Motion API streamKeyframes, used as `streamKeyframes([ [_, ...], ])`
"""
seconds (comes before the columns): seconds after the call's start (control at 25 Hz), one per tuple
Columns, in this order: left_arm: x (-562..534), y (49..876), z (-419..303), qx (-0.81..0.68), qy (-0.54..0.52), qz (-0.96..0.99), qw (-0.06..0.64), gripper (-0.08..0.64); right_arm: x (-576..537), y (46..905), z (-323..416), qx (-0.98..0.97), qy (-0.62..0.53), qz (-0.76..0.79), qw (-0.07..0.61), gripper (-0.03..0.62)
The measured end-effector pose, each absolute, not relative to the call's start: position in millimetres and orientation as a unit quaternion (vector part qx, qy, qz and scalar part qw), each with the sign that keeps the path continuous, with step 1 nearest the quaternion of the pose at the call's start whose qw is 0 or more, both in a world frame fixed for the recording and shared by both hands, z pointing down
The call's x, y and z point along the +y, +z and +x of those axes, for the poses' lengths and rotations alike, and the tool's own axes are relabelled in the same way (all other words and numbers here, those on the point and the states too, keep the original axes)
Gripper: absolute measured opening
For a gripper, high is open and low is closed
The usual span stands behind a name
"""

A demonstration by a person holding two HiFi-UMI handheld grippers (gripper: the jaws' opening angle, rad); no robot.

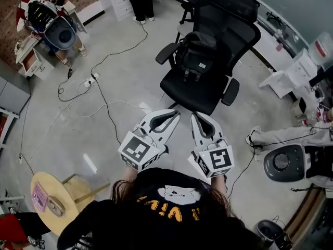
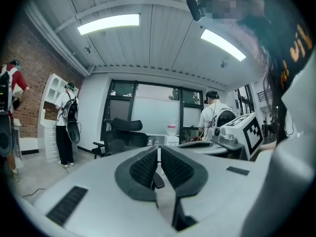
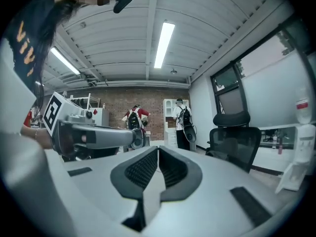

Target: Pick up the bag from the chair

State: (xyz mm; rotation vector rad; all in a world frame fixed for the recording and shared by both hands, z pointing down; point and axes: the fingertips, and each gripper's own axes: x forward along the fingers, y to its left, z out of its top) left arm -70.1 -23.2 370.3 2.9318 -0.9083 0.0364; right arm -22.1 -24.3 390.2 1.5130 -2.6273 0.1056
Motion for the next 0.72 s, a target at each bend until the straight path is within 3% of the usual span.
streamKeyframes([
  [0.72,-98.1,388.7,-114.3,-0.272,-0.011,0.96,0.059,0.025,-100.2,395.0,-61.4,-0.846,0.016,0.524,0.103,0.006],
])
